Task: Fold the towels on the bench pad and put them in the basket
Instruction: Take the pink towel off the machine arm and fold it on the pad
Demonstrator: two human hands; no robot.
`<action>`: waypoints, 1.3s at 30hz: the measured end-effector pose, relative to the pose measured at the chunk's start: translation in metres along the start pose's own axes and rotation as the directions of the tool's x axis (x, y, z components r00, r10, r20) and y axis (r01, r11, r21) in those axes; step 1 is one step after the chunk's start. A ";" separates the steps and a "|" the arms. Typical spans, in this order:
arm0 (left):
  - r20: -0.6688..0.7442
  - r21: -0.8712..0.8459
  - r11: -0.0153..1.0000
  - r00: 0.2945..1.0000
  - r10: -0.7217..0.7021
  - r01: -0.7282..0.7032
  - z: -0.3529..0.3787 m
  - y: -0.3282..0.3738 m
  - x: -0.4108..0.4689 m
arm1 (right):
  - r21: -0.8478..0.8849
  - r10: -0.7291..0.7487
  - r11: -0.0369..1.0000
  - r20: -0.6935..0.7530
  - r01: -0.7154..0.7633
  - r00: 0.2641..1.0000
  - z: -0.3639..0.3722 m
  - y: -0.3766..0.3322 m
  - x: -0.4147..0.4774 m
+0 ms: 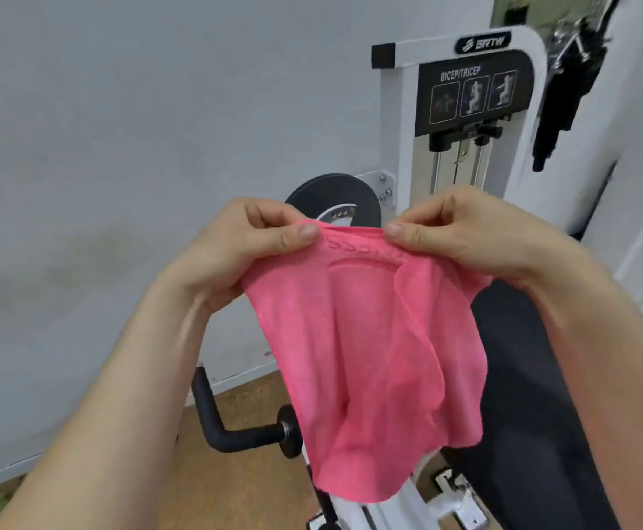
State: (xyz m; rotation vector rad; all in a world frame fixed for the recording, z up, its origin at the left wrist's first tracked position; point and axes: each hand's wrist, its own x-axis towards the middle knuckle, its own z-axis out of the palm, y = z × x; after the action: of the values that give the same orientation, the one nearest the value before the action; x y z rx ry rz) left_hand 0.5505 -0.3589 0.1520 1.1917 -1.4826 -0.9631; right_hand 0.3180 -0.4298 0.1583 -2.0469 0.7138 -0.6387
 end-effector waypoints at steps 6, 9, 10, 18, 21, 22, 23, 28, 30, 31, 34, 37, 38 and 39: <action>-0.042 -0.181 0.982 0.998 0.041 -0.048 0.022 0.016 -0.069 | -0.476 0.140 0.861 -0.116 -0.179 0.983 0.022 -0.015 -0.095; -0.195 -0.217 0.976 0.981 -0.014 -0.029 0.041 0.020 -0.085 | -0.655 0.156 0.676 -0.320 -0.337 0.935 0.031 -0.002 -0.131; -0.211 -0.215 0.976 0.977 -0.014 -0.033 0.049 0.022 -0.090 | -0.643 0.148 0.671 -0.373 -0.370 0.916 0.032 0.003 -0.142; -0.080 -0.134 0.990 0.995 -0.052 0.041 0.080 0.016 -0.111 | 0.769 0.395 0.639 -0.335 0.006 0.856 0.018 0.012 -0.227; 0.022 -0.063 0.995 0.997 -0.077 0.078 0.092 0.010 -0.110 | 0.777 0.427 0.628 -0.376 0.029 0.822 -0.001 0.010 -0.239; 0.065 -0.062 0.996 0.996 -0.066 0.070 0.100 0.011 -0.108 | 0.769 0.438 0.638 -0.406 0.040 0.802 -0.012 0.012 -0.243; 0.101 -0.082 0.994 0.993 -0.059 0.068 0.111 0.012 -0.105 | 0.759 0.430 0.648 -0.429 0.058 0.794 -0.026 0.012 -0.249; -0.058 0.394 0.919 0.998 -0.008 0.031 0.154 -0.011 -0.063 | 0.554 0.266 0.830 -0.285 -0.067 0.921 -0.075 0.037 -0.259; -0.102 0.505 0.862 0.995 0.014 0.040 0.167 -0.028 -0.048 | 0.451 0.273 0.884 -0.286 -0.122 0.918 -0.079 0.057 -0.251; -0.136 0.465 0.884 0.991 0.012 0.053 0.173 -0.034 -0.043 | 0.386 0.286 0.911 -0.333 -0.147 0.899 -0.080 0.068 -0.245; -0.217 0.124 0.989 0.975 -0.055 0.084 0.184 -0.039 -0.028 | 0.102 0.332 0.940 -0.492 -0.326 0.804 -0.086 0.107 -0.232; -0.058 0.026 0.993 0.992 -0.115 0.116 0.180 -0.042 -0.010 | 0.399 0.518 0.843 -0.418 -0.361 0.746 -0.093 0.134 -0.221; 0.022 0.029 0.991 0.991 -0.131 0.131 0.176 -0.043 -0.004 | 0.616 0.593 0.730 -0.356 -0.296 0.722 -0.096 0.142 -0.216; 0.088 0.059 0.988 0.985 -0.145 0.140 0.173 -0.046 0.004 | 0.791 0.648 0.581 -0.310 -0.189 0.696 -0.100 0.149 -0.209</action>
State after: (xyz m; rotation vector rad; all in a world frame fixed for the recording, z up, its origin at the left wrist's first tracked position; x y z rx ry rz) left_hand 0.3913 -0.3710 0.0715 1.3220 -1.5189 -1.0937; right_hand 0.0669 -0.4118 0.0461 -0.8506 1.0764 -1.0507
